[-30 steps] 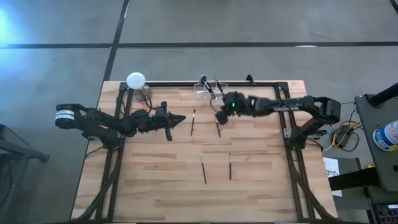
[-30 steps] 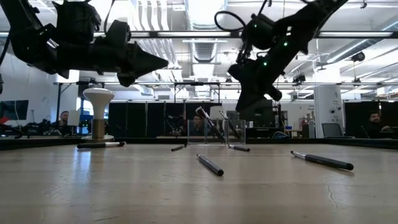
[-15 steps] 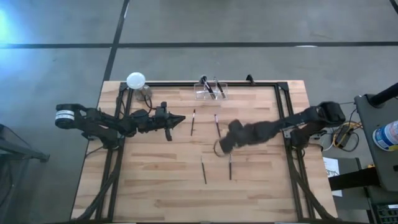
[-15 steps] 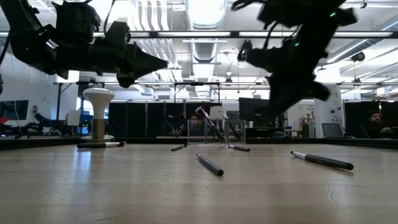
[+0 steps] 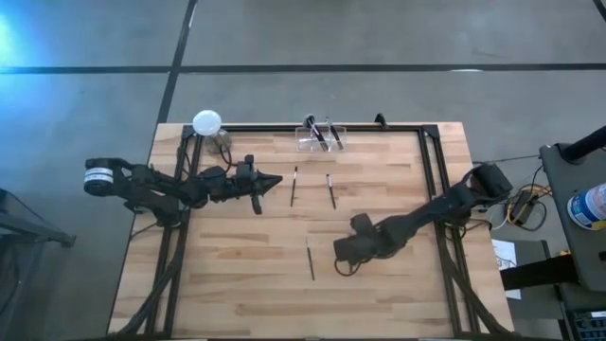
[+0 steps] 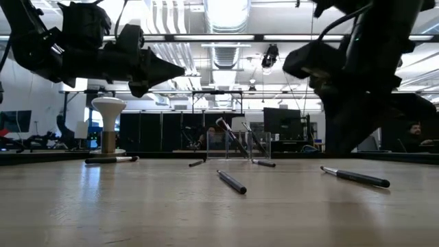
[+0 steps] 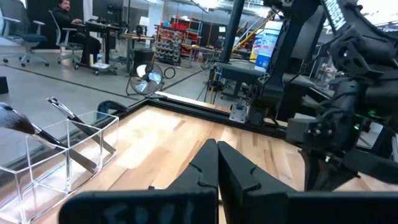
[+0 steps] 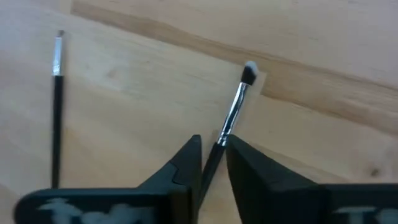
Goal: Pick & Place Makeup Brushes
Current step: Put the black eyeshadow brush into the transparent organizer
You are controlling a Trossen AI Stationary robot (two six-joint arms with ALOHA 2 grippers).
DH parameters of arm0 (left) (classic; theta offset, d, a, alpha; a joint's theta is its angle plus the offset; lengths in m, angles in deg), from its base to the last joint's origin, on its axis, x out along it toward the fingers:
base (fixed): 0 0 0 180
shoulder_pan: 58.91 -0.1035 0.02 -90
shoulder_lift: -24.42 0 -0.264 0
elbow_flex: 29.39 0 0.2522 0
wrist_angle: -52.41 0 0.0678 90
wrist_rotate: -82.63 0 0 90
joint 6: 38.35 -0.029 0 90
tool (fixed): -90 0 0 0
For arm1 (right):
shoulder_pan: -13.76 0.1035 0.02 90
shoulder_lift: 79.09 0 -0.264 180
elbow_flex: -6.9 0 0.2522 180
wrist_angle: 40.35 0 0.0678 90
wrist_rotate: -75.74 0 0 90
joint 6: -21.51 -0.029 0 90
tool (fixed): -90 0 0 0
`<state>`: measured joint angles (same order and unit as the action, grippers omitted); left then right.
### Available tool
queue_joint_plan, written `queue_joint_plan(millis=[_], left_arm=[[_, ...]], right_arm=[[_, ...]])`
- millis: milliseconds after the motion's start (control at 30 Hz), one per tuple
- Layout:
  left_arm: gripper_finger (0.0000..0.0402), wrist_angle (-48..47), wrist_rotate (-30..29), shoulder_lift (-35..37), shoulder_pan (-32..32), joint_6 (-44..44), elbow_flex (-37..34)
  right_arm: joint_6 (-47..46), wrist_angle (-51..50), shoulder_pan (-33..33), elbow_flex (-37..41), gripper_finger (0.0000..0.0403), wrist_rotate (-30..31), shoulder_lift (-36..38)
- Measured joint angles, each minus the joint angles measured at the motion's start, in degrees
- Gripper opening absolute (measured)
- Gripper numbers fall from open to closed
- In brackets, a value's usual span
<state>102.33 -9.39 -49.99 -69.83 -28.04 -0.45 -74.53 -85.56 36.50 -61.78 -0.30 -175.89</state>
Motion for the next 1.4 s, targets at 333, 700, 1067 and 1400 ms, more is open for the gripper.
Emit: queue_joint_plan(millis=[333, 700, 1067, 1400], left_arm=[[0.0, -1.7, -0.1, 0.0, 0.0, -0.4, 0.0], [0.0, -1.8, -0.1, 0.0, -0.1, -0.4, 0.0], [0.0, -1.8, -0.2, 0.0, -0.1, -0.4, 0.0], [0.0, -1.8, -0.2, 0.0, -0.1, -0.3, 0.0]], right_arm=[[-3.9, -13.6, -0.5, -8.8, 0.0148, -1.8, -5.9], [-4.5, -13.2, -1.6, -9.3, 0.0133, -2.0, -7.7], [-5.1, -11.9, -1.7, -8.1, 0.0089, -2.0, -8.3], [-5.1, -11.6, -2.6, -7.8, 0.0097, -1.8, -8.3]])
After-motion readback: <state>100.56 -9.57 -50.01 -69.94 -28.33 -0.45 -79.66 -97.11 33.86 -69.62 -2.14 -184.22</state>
